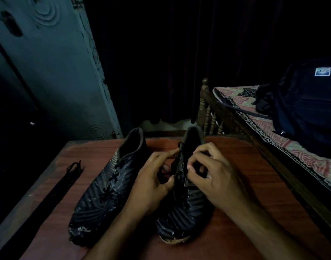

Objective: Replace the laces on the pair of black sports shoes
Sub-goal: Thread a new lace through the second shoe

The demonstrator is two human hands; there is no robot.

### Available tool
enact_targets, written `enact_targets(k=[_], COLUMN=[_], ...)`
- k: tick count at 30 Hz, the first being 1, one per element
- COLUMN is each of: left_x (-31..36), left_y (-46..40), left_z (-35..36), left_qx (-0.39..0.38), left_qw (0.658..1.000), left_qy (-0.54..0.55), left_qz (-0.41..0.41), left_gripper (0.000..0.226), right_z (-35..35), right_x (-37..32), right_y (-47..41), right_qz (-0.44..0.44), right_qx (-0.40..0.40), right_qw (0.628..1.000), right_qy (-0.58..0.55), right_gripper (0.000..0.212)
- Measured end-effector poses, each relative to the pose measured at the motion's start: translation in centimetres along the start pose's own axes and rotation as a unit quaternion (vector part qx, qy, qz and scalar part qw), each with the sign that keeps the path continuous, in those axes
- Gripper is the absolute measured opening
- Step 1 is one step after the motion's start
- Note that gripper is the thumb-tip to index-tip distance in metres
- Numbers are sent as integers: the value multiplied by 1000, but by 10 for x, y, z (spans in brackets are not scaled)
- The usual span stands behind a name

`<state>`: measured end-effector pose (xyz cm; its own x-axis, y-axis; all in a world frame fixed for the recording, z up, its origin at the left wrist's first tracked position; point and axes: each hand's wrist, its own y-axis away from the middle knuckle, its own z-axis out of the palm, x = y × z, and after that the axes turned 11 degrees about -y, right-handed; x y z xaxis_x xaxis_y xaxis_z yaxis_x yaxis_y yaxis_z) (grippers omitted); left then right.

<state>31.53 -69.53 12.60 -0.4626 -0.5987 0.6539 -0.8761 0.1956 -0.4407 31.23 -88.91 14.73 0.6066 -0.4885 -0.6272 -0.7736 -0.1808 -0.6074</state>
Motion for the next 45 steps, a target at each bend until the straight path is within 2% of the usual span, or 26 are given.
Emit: enact_targets(k=[3,5,7,10,12,14,16,17,18,19,20,22,26,28,30,32,33,36,39,42,44,45], left_x=[-2,-3,-3,-1,-1,-2,-2,-2,-3,-3,-3,-4,-5,-4,-4,-5,-5,-6,-6,-7,-7,-7], left_y=[1,2,2,1,1,2,2,2,2,2,2,2,2,2,2,2,2,2,1,2,2,2], left_z=[-1,-2,-2,-1,0,0,0,0,1,1,1,1,1,1,1,1,1,1,1,1,1,2], left_qx=[-14,-13,-19,-18,-16,-19,-21,-22,-23,-24,-23,-20,-18,-17,-17,-15,-15,-16,-16,-15,-16,-17], left_qw=[1000,1000,1000,999,998,998,998,998,998,998,998,998,999,999,999,999,999,999,999,999,999,999], left_qy=[1,2,15,40,50,51,47,46,45,44,41,35,32,32,34,35,36,36,37,27,28,28], left_qz=[12,12,1,-22,-34,-42,-46,-47,-47,-47,-45,-40,-32,-30,-30,-31,-32,-29,-28,-24,-18,-19], left_gripper=[52,59,69,70,68,70,71,71,70,70,69,69,69,66,64,63,63,66,66,65,64,65], right_z=[-4,-7,-11,-18,-22,-23,-25,-27,-30,-33,-35,-35,-39,-45,-49,-49,-49,-49,-46,-41,-40,-39], right_x=[5,9,10,6,3,4,12,16,20,23,26,29,26,24,23,23,23,25,30,42,49,51], right_y=[-6,-10,-13,-17,-18,-21,-23,-23,-22,-20,-18,-14,-14,-16,-17,-18,-19,-23,-25,-23,-20,-19], right_qz=[-19,32,111,209,242,258,267,259,237,203,167,128,156,166,171,175,184,226,287,327,333,325], right_qx=[72,112,146,171,177,197,214,207,181,133,70,-51,-159,-187,-177,-98,-43,85,167,242,262,255], right_qw=[995,980,937,832,783,764,777,810,866,926,966,989,975,966,958,943,924,819,743,725,750,778], right_qy=[-60,-161,-296,-485,-545,-558,-529,-484,-401,-290,-184,-58,-25,-62,-145,-264,-334,-521,-581,-555,-509,-473], right_gripper=[6,9,16,24,30,31,31,30,28,24,19,11,24,22,24,25,22,26,28,32,33,33])
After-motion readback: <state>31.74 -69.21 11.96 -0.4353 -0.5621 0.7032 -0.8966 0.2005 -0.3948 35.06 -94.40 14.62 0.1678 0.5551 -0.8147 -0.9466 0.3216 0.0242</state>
